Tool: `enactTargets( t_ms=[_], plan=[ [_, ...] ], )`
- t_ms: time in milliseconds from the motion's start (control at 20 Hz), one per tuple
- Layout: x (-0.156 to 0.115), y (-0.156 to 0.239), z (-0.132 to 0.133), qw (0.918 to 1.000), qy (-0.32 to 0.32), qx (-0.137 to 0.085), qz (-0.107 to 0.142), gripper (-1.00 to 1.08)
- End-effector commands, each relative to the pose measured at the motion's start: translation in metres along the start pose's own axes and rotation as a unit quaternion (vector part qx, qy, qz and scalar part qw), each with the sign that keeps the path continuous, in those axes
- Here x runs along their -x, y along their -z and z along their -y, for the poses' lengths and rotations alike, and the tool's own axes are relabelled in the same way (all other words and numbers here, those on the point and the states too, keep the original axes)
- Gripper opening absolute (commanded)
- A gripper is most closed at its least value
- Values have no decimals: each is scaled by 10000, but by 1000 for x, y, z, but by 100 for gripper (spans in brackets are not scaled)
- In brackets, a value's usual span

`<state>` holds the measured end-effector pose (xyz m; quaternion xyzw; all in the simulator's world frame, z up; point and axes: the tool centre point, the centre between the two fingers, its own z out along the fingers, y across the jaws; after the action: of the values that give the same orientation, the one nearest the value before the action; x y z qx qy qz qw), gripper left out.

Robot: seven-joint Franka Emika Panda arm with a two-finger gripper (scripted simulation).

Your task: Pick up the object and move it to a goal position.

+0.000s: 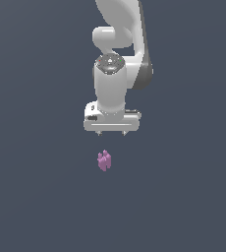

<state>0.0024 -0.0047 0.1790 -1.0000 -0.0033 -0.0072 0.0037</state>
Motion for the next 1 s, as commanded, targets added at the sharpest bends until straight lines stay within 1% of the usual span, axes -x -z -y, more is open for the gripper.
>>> enactTargets(
  t_ms=[0, 150, 350, 450, 700, 950],
  plan=[
    [0, 0, 0, 10000, 0, 0, 0, 100],
    [1, 1, 7, 10000, 37, -22, 17, 100],
    [5, 3, 30, 9998, 184, -97, 78, 100],
    [6, 3, 35, 9996, 233, -115, 93, 100],
    [5, 3, 33, 9997, 182, -110, 89, 100],
    [2, 1, 31, 9999, -51, -111, 95, 100]
  ],
)
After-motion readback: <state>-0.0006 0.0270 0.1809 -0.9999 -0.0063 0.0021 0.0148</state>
